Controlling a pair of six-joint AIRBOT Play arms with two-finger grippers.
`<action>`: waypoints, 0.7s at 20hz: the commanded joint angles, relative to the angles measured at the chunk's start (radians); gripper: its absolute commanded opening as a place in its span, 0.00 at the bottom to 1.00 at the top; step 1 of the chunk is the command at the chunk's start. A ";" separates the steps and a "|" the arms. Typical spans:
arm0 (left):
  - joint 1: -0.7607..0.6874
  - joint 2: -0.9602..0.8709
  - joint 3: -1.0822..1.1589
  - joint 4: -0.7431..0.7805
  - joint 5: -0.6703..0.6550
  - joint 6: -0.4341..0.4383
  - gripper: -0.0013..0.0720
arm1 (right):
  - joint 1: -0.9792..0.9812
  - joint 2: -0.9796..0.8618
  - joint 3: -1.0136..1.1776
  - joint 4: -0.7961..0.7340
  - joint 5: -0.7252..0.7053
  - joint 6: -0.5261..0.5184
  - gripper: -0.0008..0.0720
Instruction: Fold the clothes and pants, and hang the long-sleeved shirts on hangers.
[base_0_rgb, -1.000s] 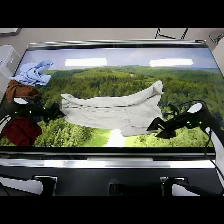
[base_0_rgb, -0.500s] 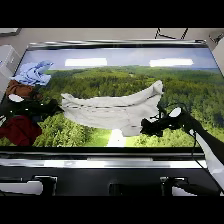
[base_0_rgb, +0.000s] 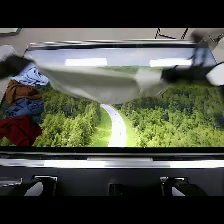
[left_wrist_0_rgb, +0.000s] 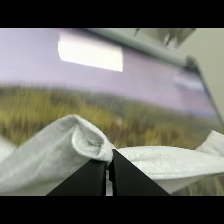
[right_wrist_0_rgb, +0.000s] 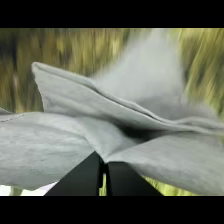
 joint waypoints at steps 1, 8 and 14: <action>-0.001 0.246 0.179 -0.020 0.188 0.018 0.05 | 0.001 0.166 0.344 -0.172 -0.116 0.002 0.07; -0.001 0.444 0.180 -0.021 0.261 -0.054 0.05 | 0.001 0.356 0.370 -0.107 -0.167 0.005 0.07; -0.001 0.379 0.147 0.080 0.170 -0.057 0.05 | 0.001 0.293 0.370 -0.108 -0.139 -0.038 0.07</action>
